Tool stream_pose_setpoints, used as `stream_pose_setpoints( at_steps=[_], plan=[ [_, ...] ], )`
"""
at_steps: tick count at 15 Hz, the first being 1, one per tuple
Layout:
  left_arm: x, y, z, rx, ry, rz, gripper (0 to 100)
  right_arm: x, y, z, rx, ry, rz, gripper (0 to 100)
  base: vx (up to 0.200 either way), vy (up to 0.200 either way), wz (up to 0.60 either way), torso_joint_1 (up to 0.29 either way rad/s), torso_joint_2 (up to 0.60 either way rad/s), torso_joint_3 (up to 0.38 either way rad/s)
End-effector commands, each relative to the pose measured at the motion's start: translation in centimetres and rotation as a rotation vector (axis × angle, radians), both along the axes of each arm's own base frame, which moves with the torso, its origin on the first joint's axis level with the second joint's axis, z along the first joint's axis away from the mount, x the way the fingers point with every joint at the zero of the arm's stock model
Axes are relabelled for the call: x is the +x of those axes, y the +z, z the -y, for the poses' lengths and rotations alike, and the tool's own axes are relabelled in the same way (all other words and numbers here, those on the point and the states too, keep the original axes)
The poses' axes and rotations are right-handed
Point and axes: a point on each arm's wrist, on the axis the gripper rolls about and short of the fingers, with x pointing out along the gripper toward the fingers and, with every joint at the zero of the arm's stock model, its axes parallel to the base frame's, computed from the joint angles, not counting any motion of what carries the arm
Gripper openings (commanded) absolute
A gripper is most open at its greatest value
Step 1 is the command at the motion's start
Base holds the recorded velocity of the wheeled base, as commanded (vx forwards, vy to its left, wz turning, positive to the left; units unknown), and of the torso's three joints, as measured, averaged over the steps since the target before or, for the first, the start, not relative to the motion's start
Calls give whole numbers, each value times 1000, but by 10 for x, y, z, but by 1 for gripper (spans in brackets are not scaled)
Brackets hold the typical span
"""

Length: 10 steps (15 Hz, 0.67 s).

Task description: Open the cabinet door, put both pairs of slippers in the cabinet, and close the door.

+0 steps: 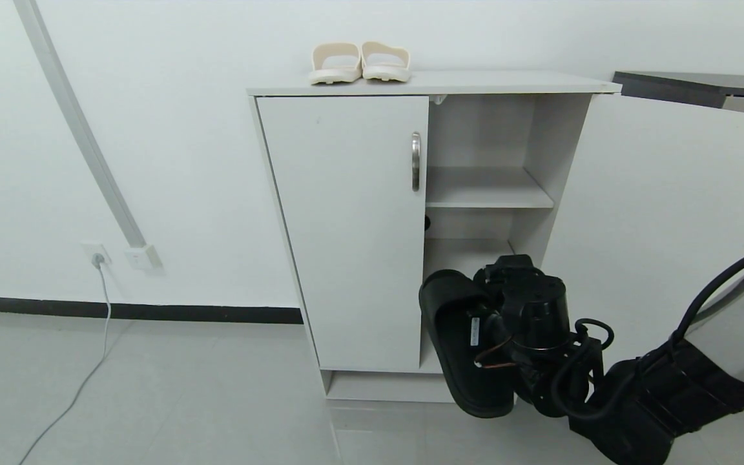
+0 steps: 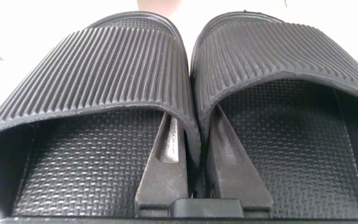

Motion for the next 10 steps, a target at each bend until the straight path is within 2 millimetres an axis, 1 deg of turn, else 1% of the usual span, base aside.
stream_pose_setpoints(
  at_steps=[1,4,6,7,8,10],
  plan=[
    [0,0,0,-6,3,-2,0,2,2,-1,5,-3,6,0,0,0,0,0,0,0],
    [0,0,0,-6,3,-2,0,16,7,-5,25,-63,43,0,0,0,0,0,0,0],
    [0,0,0,-6,3,-2,0,25,5,-10,16,-119,52,0,0,0,0,0,0,0],
    [0,0,0,-6,3,-2,0,35,1,-17,-6,-209,64,0,0,0,0,0,0,0],
    [0,0,0,-6,3,-2,0,39,1,-22,-4,-228,74,0,0,0,0,0,0,0],
    [0,0,0,-6,3,-2,0,38,0,-25,-7,-223,71,0,0,0,0,0,0,0]
  ],
)
